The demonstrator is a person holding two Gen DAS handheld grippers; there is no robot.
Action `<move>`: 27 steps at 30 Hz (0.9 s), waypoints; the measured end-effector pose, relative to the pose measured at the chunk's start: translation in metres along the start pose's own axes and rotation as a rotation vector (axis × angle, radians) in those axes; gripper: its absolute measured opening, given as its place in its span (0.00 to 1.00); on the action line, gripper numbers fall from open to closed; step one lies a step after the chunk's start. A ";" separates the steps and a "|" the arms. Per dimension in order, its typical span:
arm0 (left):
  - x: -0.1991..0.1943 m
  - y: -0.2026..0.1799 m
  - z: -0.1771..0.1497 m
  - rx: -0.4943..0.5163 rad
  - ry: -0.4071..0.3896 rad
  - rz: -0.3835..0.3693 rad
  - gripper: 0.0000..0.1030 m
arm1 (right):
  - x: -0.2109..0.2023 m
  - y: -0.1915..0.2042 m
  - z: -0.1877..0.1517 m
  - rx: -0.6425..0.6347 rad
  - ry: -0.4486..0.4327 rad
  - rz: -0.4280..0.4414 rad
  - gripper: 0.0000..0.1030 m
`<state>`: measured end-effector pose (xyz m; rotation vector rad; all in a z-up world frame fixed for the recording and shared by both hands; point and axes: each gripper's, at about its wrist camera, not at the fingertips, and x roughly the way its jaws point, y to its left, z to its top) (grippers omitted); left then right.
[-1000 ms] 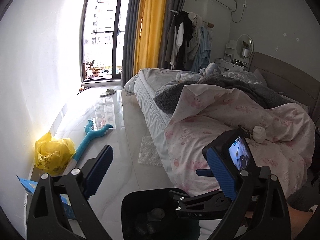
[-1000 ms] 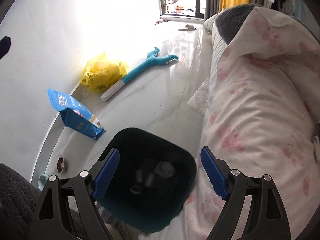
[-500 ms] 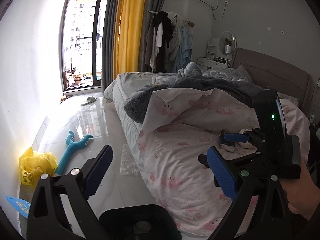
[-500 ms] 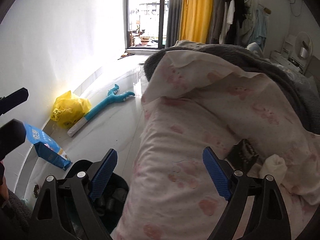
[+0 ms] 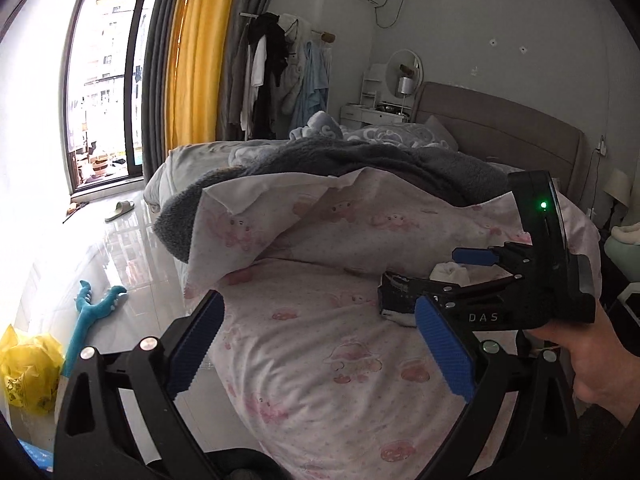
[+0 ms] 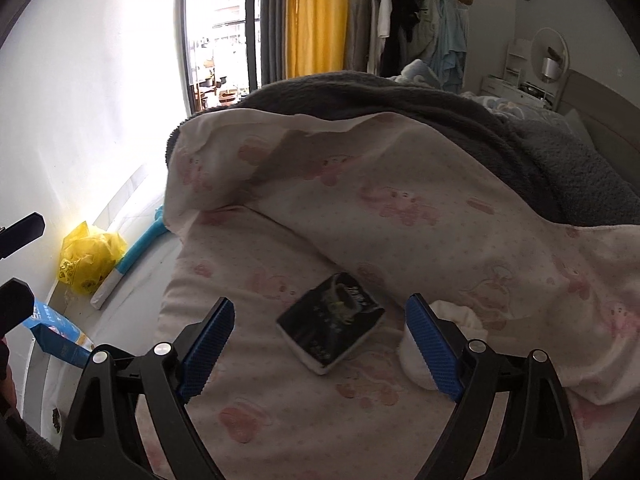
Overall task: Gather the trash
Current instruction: 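Grasp the black tissue packet with the left tool while the right tool grasps the other white sock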
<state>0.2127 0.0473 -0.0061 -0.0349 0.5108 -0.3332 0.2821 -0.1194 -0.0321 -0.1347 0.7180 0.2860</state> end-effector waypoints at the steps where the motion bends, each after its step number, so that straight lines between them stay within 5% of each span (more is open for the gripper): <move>1: 0.006 -0.001 0.000 0.002 0.008 -0.007 0.95 | 0.003 -0.007 -0.002 0.005 0.004 -0.009 0.86; 17: 0.088 -0.027 -0.001 0.027 0.099 -0.146 0.95 | 0.030 -0.075 -0.018 0.050 0.059 -0.083 0.86; 27: 0.127 -0.059 -0.012 0.062 0.179 -0.185 0.95 | 0.050 -0.109 -0.032 0.161 0.119 -0.004 0.86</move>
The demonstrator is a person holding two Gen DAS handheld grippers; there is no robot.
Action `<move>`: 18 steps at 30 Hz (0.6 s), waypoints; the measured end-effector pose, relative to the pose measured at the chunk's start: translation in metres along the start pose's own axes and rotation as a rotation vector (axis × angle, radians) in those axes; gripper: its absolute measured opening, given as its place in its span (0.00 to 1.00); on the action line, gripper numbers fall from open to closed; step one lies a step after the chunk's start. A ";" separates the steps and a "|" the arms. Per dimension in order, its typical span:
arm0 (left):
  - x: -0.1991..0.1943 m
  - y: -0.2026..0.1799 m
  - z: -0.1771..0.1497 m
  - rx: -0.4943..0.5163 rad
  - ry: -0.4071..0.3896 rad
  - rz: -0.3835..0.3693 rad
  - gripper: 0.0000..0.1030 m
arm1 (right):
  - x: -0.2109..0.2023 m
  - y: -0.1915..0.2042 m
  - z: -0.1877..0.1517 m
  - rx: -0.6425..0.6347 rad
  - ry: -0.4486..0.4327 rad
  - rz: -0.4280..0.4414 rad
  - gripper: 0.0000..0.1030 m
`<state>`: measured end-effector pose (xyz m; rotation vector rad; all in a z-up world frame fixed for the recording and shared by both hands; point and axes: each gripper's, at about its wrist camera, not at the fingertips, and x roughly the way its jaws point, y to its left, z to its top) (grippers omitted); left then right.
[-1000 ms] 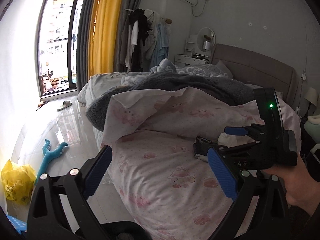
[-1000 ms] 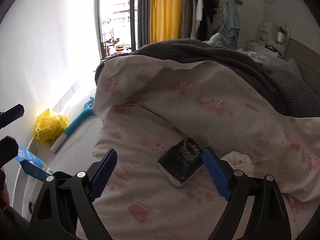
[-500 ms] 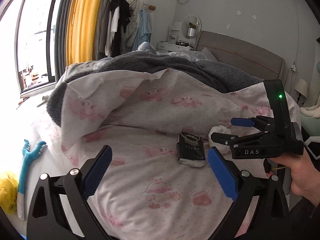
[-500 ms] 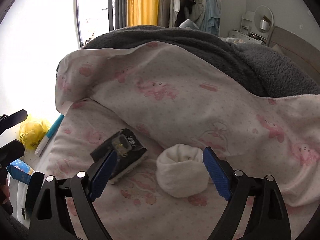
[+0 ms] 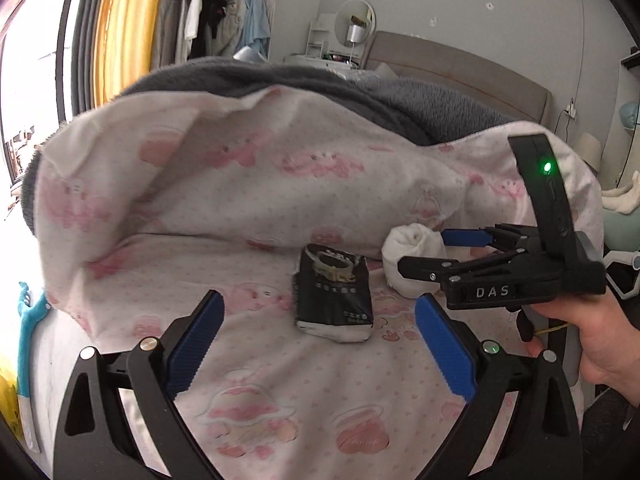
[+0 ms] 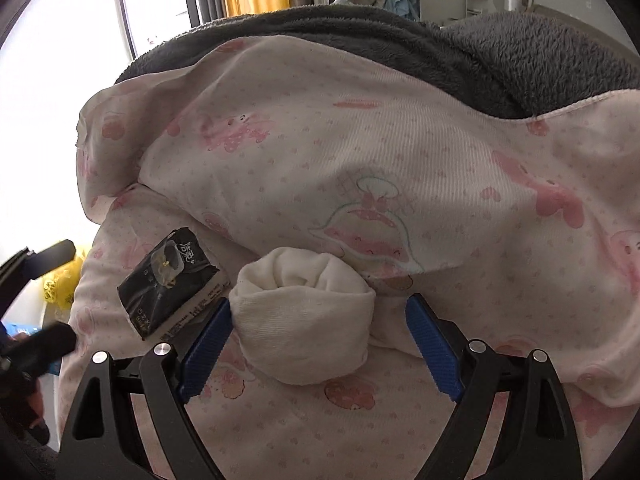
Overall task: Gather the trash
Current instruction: 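Grasp the black tissue packet with the left tool while the right tool grasps the other white sock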
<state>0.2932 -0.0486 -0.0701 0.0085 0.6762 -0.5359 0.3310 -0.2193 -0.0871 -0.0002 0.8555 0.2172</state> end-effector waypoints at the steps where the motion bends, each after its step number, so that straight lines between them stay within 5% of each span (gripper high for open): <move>1: 0.004 -0.001 -0.001 0.000 0.009 0.000 0.95 | 0.001 -0.001 0.000 -0.001 0.003 0.014 0.86; 4: 0.014 -0.004 -0.002 -0.007 0.032 -0.003 0.95 | 0.006 0.002 -0.002 -0.041 0.017 0.035 0.86; 6: 0.020 -0.007 -0.003 0.003 0.048 0.000 0.94 | 0.010 0.006 -0.002 -0.076 0.030 0.038 0.68; 9: 0.027 -0.011 -0.004 0.011 0.063 0.011 0.93 | 0.012 0.006 -0.003 -0.091 0.047 0.058 0.62; 18: 0.046 -0.017 0.000 0.020 0.114 0.051 0.75 | -0.010 -0.006 -0.003 -0.088 0.022 0.108 0.57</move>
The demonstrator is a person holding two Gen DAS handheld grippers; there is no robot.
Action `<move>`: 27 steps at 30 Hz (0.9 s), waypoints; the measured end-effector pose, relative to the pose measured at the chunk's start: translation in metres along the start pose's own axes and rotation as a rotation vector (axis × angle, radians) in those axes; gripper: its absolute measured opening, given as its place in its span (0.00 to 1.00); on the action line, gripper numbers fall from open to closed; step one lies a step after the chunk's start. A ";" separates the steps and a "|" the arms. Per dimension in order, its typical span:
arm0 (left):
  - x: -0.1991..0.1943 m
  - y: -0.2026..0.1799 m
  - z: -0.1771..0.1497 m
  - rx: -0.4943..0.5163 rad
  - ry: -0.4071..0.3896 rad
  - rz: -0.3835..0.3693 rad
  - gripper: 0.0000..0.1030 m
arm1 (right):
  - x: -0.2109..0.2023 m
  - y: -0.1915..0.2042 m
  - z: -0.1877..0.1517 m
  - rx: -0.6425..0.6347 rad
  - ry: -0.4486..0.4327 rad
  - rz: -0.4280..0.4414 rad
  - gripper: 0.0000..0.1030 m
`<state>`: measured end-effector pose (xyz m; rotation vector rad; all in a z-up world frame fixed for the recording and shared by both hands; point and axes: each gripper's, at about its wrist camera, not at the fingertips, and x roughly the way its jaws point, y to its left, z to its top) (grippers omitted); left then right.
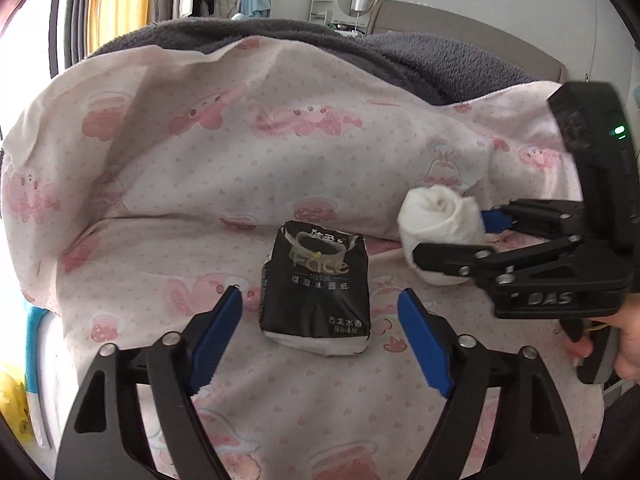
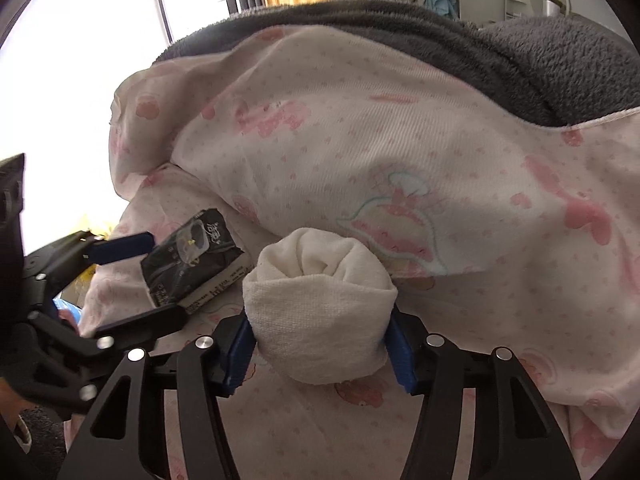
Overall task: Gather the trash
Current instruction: 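Grasp the black tissue packet with the left tool while the right tool grasps the other white sock, then lift both held items and carry them over the teal bin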
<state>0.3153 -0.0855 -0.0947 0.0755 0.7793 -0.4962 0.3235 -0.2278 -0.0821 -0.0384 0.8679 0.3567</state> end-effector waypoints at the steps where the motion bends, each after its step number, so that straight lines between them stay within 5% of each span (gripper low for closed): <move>1: 0.002 -0.001 0.000 0.003 0.007 0.003 0.73 | -0.004 -0.001 0.000 0.000 -0.006 0.004 0.57; 8: 0.016 -0.010 0.004 0.038 0.042 0.024 0.55 | -0.021 -0.002 -0.002 -0.018 -0.023 0.009 0.57; 19: -0.009 -0.035 -0.002 0.108 0.015 0.043 0.53 | -0.068 -0.007 -0.011 0.064 -0.112 0.036 0.56; 27: -0.039 -0.038 -0.014 0.037 0.007 0.065 0.53 | -0.095 -0.004 -0.027 0.148 -0.141 0.055 0.56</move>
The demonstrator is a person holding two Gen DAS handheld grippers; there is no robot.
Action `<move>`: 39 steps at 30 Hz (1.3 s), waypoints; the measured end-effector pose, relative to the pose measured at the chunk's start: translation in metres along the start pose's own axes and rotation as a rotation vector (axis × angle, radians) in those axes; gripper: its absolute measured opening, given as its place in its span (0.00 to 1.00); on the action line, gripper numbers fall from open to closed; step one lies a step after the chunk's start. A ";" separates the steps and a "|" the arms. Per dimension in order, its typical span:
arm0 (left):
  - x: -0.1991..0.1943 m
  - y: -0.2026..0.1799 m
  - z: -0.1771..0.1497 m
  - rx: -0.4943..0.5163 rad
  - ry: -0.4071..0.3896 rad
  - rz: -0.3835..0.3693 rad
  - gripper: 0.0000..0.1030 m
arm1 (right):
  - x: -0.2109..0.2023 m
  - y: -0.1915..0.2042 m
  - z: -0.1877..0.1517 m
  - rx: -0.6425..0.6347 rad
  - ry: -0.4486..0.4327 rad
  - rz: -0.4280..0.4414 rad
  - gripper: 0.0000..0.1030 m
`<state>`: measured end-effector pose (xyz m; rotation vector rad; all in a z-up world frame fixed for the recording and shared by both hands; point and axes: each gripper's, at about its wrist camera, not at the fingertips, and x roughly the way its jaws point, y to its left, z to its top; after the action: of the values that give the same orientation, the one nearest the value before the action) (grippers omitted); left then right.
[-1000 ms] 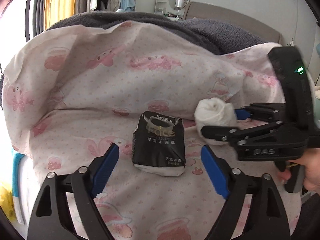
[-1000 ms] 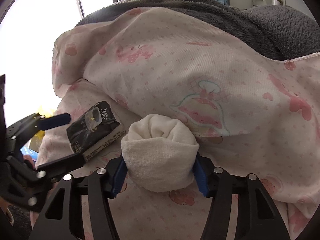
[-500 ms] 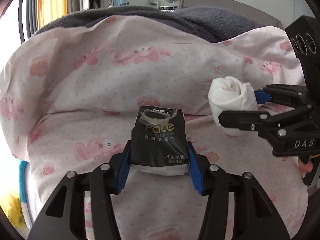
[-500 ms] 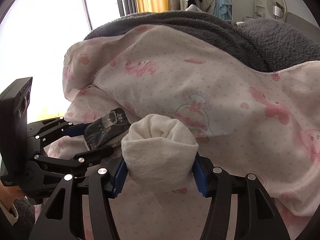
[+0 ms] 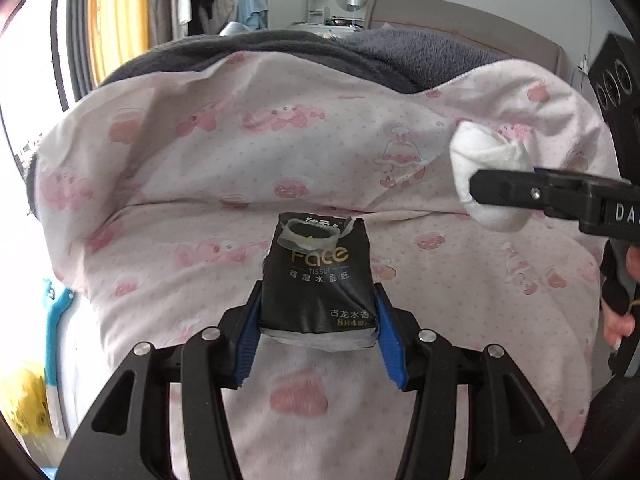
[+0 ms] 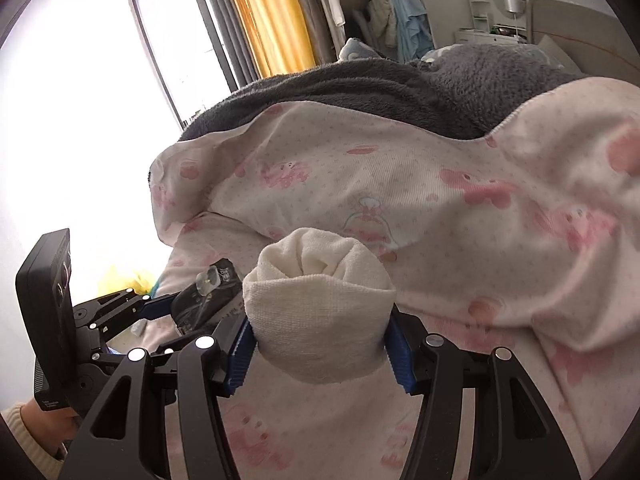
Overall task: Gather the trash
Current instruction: 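Lift both held items and carry them over the teal bin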
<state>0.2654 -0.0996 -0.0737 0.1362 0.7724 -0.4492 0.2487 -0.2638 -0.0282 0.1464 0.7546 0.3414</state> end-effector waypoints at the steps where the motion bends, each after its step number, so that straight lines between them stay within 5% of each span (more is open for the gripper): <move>1: -0.005 0.000 -0.001 0.001 -0.005 0.007 0.53 | -0.004 0.003 -0.002 0.003 -0.005 0.001 0.56; 22: -0.103 0.021 -0.063 -0.100 -0.060 0.125 0.53 | -0.060 0.061 -0.049 -0.013 -0.051 0.030 0.56; 39: -0.109 0.057 -0.125 -0.173 0.070 0.226 0.53 | -0.047 0.142 -0.049 -0.086 -0.045 0.130 0.56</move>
<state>0.1421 0.0234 -0.0890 0.0763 0.8503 -0.1627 0.1471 -0.1468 0.0021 0.1218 0.6858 0.4917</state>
